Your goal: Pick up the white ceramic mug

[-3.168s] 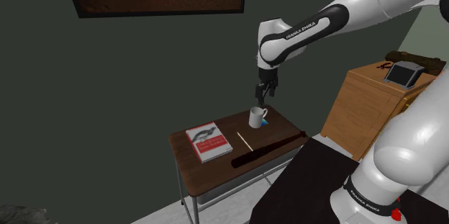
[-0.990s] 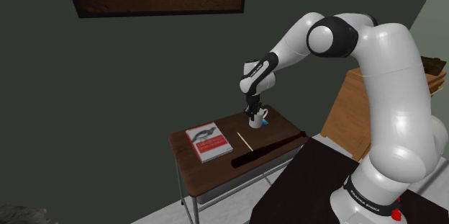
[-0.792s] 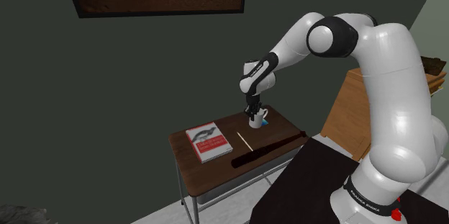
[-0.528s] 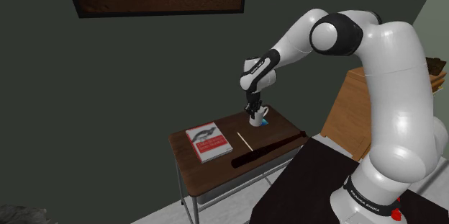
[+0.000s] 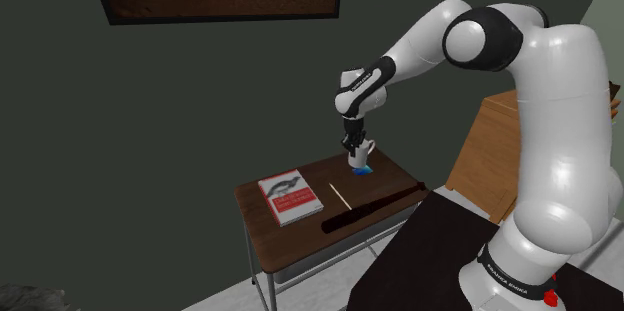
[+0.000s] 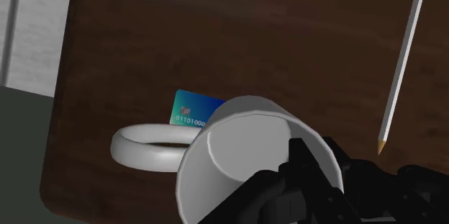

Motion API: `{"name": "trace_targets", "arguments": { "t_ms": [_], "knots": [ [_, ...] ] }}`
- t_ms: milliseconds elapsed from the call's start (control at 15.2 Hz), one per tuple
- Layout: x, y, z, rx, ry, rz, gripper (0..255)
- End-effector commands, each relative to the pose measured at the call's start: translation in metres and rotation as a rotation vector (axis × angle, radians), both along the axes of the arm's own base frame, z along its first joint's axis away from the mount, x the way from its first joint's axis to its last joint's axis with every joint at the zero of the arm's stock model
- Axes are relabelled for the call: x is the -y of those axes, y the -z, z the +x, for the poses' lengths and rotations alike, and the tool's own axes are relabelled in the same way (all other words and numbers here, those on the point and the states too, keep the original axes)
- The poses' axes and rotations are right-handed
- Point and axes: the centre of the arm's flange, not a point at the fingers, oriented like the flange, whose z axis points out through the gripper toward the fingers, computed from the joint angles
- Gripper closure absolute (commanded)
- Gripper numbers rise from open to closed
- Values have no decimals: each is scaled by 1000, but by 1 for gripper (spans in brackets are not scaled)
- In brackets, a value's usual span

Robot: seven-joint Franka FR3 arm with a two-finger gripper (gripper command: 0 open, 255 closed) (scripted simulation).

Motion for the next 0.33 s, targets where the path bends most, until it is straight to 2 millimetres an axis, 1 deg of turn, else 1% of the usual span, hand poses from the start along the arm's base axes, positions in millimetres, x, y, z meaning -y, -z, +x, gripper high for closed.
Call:
{"name": "trace_targets", "arguments": {
  "t_ms": [0,132,264],
  "knots": [
    [0,-10,1,0,0,0,255],
    [0,-21,1,0,0,0,255],
    [0,-22,1,0,0,0,255]
  ]
}}
